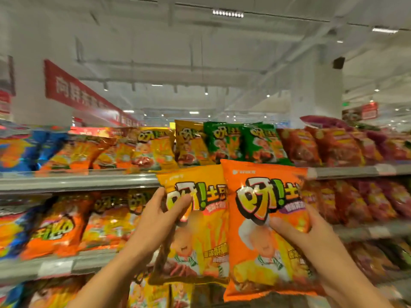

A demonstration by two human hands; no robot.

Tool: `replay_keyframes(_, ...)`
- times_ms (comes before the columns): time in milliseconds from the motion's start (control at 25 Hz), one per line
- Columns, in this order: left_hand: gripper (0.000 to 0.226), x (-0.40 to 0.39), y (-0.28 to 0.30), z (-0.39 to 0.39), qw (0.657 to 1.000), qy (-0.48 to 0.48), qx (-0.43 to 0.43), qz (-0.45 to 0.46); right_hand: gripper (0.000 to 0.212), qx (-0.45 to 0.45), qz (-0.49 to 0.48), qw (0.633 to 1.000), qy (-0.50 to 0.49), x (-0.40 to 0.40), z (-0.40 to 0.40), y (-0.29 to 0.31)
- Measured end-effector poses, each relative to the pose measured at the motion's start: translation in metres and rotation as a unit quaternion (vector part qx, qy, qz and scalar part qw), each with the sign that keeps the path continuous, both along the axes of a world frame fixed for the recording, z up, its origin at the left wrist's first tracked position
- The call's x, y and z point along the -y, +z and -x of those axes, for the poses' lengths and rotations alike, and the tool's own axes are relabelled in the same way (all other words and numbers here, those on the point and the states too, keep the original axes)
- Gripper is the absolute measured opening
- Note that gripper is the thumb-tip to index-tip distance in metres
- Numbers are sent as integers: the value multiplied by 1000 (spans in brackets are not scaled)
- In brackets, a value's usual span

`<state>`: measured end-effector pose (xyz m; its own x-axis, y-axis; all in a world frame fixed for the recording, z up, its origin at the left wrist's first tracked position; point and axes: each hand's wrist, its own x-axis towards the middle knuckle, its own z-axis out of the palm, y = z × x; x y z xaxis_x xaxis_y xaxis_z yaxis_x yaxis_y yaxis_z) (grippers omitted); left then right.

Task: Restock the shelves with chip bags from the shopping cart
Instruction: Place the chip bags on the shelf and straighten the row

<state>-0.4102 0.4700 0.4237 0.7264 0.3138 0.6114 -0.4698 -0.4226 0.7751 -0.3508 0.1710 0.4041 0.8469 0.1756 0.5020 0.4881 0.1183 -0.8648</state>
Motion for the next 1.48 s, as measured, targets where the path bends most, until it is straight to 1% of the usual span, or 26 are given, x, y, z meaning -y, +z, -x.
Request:
replay_keyframes(80, 62, -15, 18, 3, 999, 38, 28, -20, 56, 21, 4, 999, 25, -16, -10, 19)
replay_keyframes(160, 38, -24, 46, -8, 994, 83, 73, -23, 61, 44, 4, 998, 41, -28, -29, 44)
replay_keyframes(200, 29, -27, 63, -20, 991, 98, 94, -22, 60, 58, 2, 997, 43, -32, -41, 58)
replay_keyframes(240, 26, -26, 82, -33, 988, 110, 109, -18, 57, 71, -6, 997, 44, -33, -56, 73)
replay_keyframes(280, 25, -28, 101, -50, 985, 124, 118, -14, 53, 80, -18, 996, 42, -33, -71, 88)
replay_keyframes(360, 30, -26, 136, -84, 984, 131, 124, 12, 56, 86, -36, 995, 39, -30, -103, 115)
replay_keyframes(440, 39, -19, 165, -121, 985, 116, 121, 42, 62, 84, -33, 995, 50, -22, -138, 137)
replay_keyframes(520, 38, -12, 178, -151, 988, 98, 111, 49, 62, 82, -25, 995, 53, -13, -170, 152)
replay_keyframes(640, 36, -8, 181, -192, 986, 111, 121, 40, 63, 83, -22, 994, 64, -5, -213, 163)
replay_keyframes(760, 41, -11, 183, -220, 985, 107, 124, 47, 66, 74, -11, 993, 92, -7, -242, 162)
replay_keyframes(880, 44, -20, 185, -241, 981, 141, 121, 52, 65, 78, -10, 991, 111, -8, -263, 160)
replay_keyframes(920, 45, -24, 184, -248, 981, 150, 113, 53, 65, 79, -11, 990, 116, -9, -268, 160)
replay_keyframes(1000, 48, -32, 177, -258, 982, 173, 66, 49, 64, 86, -5, 988, 128, -15, -275, 160)
replay_keyframes(1080, 38, -45, 166, -265, 980, 193, 11, 36, 62, 93, 6, 986, 136, -23, -280, 160)
replay_keyframes(1160, 27, -53, 153, -266, 983, 176, -19, 49, 63, 97, 16, 985, 141, -33, -285, 162)
replay_keyframes(1240, 32, -57, 144, -264, 986, 157, -31, 42, 63, 95, 19, 983, 157, -44, -287, 165)
replay_keyframes(1280, 34, -57, 142, -263, 987, 156, -33, 32, 63, 96, 22, 981, 164, -50, -286, 167)
replay_keyframes(1400, 22, -59, 141, -263, 993, 117, -15, 31, 62, 101, 30, 977, 184, -64, -283, 172)
replay_keyframes(1440, 25, -59, 141, -262, 994, 103, -18, 27, 61, 103, 31, 976, 189, -68, -282, 174)
replay_keyframes(1480, 35, -59, 142, -261, 995, 91, -37, 20, 61, 104, 31, 975, 193, -71, -281, 175)
